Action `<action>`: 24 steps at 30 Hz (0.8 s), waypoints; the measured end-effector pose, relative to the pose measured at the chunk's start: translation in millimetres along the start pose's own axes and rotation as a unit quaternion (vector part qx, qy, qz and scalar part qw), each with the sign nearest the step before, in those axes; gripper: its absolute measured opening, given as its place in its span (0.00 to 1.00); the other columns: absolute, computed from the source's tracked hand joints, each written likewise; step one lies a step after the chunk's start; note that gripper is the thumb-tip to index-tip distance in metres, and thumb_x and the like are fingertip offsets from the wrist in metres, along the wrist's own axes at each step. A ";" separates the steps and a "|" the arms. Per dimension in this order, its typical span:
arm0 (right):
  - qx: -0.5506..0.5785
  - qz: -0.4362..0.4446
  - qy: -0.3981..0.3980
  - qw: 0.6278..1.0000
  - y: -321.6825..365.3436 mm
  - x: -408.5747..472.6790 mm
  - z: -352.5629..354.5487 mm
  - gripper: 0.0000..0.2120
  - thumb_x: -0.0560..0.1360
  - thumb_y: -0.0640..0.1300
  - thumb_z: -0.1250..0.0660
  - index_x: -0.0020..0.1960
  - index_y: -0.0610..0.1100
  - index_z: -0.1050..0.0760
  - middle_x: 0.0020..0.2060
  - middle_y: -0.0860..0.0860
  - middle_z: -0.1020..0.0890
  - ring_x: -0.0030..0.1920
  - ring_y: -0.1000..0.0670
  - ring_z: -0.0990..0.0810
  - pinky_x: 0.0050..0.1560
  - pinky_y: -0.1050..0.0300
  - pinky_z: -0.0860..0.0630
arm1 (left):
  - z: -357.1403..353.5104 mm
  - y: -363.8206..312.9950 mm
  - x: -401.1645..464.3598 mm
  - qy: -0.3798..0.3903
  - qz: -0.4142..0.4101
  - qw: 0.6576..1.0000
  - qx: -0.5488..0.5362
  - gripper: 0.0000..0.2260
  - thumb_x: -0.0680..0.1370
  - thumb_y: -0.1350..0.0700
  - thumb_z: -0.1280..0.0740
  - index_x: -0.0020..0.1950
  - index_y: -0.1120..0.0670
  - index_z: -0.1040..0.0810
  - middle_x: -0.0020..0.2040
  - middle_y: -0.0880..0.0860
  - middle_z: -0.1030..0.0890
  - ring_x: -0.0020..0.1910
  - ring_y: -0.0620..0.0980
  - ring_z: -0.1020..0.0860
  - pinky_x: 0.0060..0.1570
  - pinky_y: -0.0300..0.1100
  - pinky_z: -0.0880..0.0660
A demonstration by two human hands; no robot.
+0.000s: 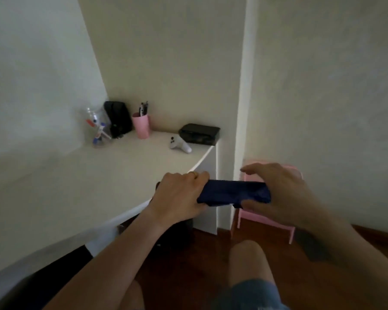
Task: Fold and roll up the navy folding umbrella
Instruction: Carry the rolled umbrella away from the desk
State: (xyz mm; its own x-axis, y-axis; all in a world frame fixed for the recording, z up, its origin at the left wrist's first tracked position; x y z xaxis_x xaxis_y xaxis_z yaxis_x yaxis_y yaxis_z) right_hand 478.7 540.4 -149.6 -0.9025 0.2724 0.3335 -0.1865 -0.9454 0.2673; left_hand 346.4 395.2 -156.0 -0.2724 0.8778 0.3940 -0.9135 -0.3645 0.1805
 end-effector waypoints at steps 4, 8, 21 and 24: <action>-0.077 0.015 0.020 0.997 -60.1 -19.2 -24.2 0.28 0.78 0.54 0.33 0.76 0.54 0.36 0.67 0.53 0.24 0.64 0.50 0.25 0.64 0.54 0.29 | -46.6 -69.9 60.1 0.036 -0.043 0.998 -0.014 0.20 0.71 0.39 0.31 0.55 0.49 0.26 0.44 0.47 0.18 0.37 0.51 0.18 0.32 0.41 0.34; -0.053 -0.035 0.009 0.998 -138.5 -24.7 -40.4 0.24 0.73 0.45 0.26 0.67 0.50 0.26 0.58 0.51 0.19 0.56 0.48 0.21 0.51 0.52 0.22 | -98.0 -106.4 107.2 0.053 -0.057 0.994 -0.080 0.25 0.71 0.34 0.34 0.64 0.46 0.27 0.51 0.47 0.19 0.44 0.48 0.19 0.38 0.45 0.21; -0.040 -0.235 0.043 0.970 -413.8 78.1 -231.1 0.22 0.71 0.41 0.25 0.63 0.48 0.24 0.57 0.51 0.18 0.55 0.49 0.19 0.53 0.53 0.21 | -410.7 -108.8 290.0 0.175 -0.049 0.966 -0.183 0.22 0.79 0.58 0.35 0.74 0.51 0.31 0.62 0.54 0.21 0.57 0.53 0.22 0.56 0.45 0.24; -0.051 -0.246 0.050 0.967 -496.4 133.1 -290.2 0.20 0.74 0.41 0.28 0.65 0.46 0.25 0.59 0.48 0.19 0.57 0.47 0.21 0.58 0.52 0.24 | -512.2 -107.1 353.0 0.195 -0.058 0.968 -0.145 0.25 0.78 0.59 0.33 0.75 0.52 0.34 0.63 0.54 0.22 0.59 0.53 0.23 0.60 0.46 0.25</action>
State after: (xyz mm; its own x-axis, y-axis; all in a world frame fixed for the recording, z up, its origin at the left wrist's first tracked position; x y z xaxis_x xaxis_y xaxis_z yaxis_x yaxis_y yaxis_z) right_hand 338.5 994.0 -500.2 -0.7273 0.6792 0.0989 -0.6348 -0.7204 0.2794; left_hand 193.4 903.3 -497.8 -0.2040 0.9789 0.0059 -0.9759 -0.2029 -0.0798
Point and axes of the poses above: each hand's wrist, its own x-axis towards the middle knuckle, its own z-axis out of the back of the hand, y = z × x, the point moved 7 cm from there along x, towards the middle knuckle
